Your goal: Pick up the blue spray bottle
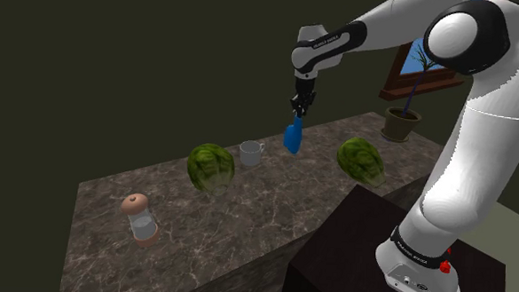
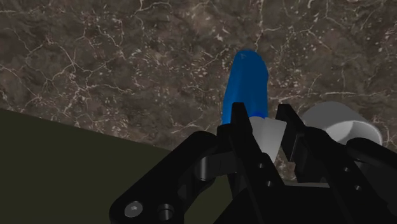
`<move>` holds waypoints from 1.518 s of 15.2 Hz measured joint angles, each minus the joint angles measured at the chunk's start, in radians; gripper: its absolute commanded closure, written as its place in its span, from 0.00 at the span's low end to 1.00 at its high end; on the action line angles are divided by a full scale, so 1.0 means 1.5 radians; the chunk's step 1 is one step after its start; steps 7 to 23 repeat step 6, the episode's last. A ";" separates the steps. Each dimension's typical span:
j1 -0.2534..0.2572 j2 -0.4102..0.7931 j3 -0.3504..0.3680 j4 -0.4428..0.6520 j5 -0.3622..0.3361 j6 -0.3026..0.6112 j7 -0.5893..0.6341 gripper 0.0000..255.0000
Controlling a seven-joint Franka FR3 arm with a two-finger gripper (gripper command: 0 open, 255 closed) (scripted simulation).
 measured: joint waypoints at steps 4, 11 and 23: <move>0.000 -0.014 -0.001 0.020 -0.002 -0.034 -0.002 1.00; 0.001 -0.018 0.000 0.030 -0.002 -0.048 -0.001 1.00; 0.001 -0.018 0.000 0.030 -0.002 -0.048 -0.001 1.00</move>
